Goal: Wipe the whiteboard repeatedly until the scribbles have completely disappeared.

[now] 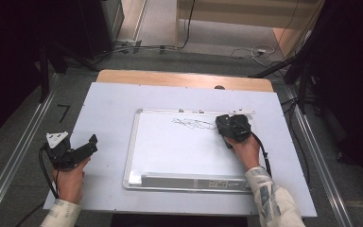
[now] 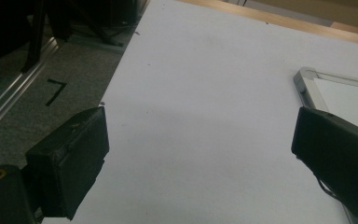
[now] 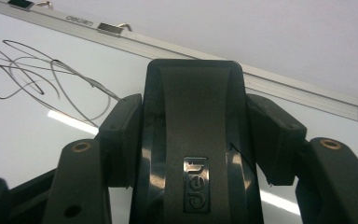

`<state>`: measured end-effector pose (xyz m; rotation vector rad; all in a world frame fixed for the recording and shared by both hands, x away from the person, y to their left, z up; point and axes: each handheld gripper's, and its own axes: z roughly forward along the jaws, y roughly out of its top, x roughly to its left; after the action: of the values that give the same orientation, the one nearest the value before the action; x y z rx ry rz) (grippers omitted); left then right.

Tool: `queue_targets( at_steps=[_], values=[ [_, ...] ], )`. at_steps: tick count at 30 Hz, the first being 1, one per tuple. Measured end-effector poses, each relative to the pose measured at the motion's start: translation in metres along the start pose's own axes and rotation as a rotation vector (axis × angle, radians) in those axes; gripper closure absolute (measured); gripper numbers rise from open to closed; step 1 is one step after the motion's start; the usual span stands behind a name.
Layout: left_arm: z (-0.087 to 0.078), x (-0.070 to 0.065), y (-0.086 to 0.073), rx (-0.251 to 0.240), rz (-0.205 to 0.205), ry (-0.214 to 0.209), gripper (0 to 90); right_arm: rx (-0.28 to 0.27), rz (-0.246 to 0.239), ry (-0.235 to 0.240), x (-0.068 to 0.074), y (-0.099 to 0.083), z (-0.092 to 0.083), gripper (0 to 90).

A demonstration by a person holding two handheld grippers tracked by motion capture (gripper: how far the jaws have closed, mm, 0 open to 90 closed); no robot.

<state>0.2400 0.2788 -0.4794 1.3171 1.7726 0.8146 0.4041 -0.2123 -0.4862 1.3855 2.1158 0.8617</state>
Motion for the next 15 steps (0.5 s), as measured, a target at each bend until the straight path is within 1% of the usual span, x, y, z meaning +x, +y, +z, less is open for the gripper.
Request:
queue_targets(
  at_steps=[3, 5, 6, 12, 15],
  values=[
    [0.000, 0.001, 0.000, 0.001, 0.000, 0.000, 4.2, 0.003, 0.011, -0.011, -0.003, -0.001, -0.001, 38.7],
    [0.000, 0.001, 0.000, 0.000, 0.000, 0.000, 4.2, 0.003, 0.005, -0.013, -0.002, -0.002, -0.002, 38.7],
    [0.000, 0.000, 0.000, 0.000, 0.000, 0.000, 4.2, 0.003, 0.004, -0.007, 0.000, -0.002, -0.002, 38.7],
    [0.000, -0.002, 0.000, 0.003, 0.007, -0.004, 4.2, 0.001, -0.046, 0.039, 0.018, -0.004, -0.004, 38.7],
    [0.001, -0.001, 0.000, 0.005, 0.006, -0.004, 4.2, 0.002, -0.052, 0.049, 0.020, -0.005, -0.005, 38.7]
  ],
)
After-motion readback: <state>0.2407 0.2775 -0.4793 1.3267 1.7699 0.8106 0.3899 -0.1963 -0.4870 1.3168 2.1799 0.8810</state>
